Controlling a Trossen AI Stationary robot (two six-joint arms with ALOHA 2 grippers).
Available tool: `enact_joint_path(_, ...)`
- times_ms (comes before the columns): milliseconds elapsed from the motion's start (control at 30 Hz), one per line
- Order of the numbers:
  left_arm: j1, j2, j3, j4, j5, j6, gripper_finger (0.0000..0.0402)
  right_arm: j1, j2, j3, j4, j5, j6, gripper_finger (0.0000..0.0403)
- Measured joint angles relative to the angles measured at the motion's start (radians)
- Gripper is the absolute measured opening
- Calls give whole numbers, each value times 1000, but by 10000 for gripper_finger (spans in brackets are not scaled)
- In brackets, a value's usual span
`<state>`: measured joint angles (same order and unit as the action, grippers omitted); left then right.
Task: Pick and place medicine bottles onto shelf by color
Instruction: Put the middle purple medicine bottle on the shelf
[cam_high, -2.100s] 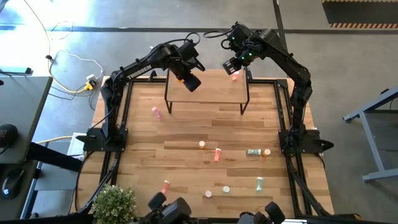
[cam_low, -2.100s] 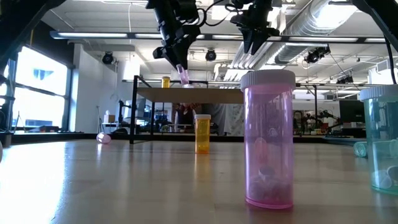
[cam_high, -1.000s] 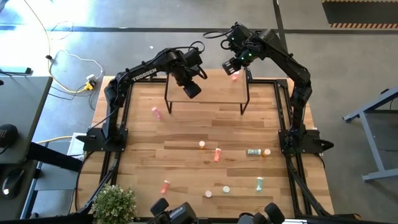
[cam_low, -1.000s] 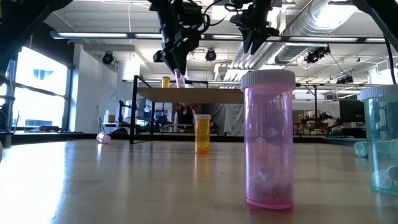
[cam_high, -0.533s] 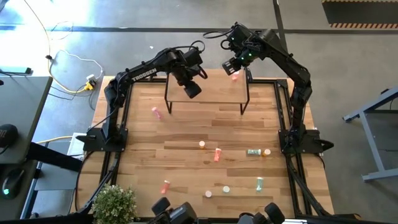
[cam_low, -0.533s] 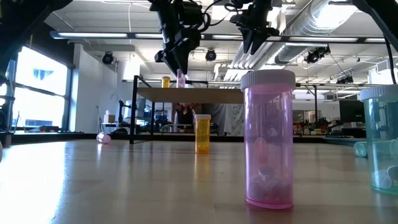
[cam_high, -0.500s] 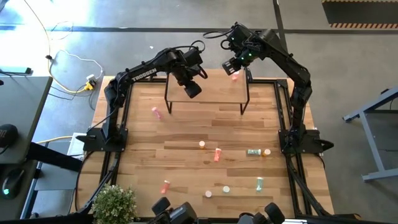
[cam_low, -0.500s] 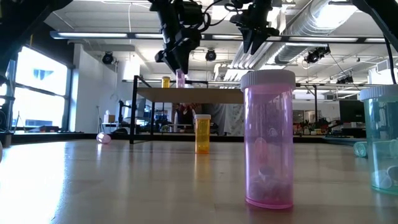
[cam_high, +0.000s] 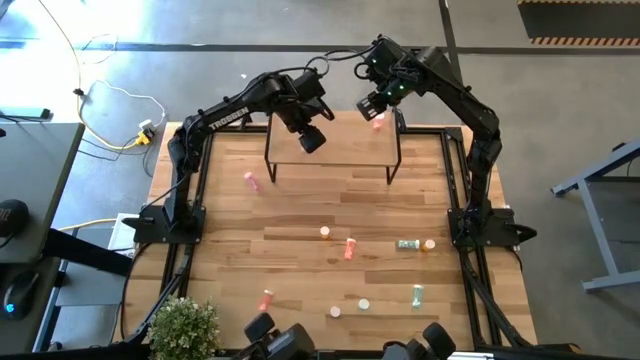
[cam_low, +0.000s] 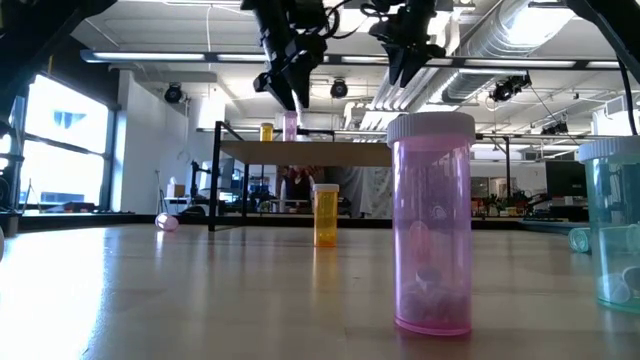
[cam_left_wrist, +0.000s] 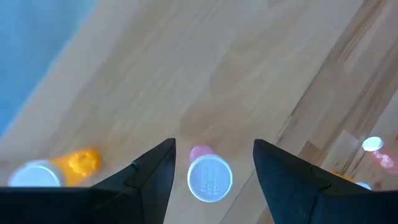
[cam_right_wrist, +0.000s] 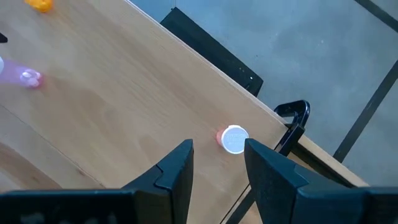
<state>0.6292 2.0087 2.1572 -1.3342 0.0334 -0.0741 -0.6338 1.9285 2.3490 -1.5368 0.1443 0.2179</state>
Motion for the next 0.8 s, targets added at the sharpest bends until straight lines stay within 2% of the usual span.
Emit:
enact_joint_path(167, 0, 0, 80, -12, -22, 39, 207, 0, 0, 0, 31, -13, -42, 136)
enact_joint_path(367, 1, -3, 201, -43, -21, 89, 205, 0, 0, 0, 70, -166, -146, 136)
enact_joint_path(600, -1, -108, 127, -44, -15, 87, 204, 0, 0, 0, 101, -336, -263, 136)
enact_joint_path(800, -10, -222, -52, 55, -10, 73, 201, 15, 0, 0, 141, -356, -344, 136)
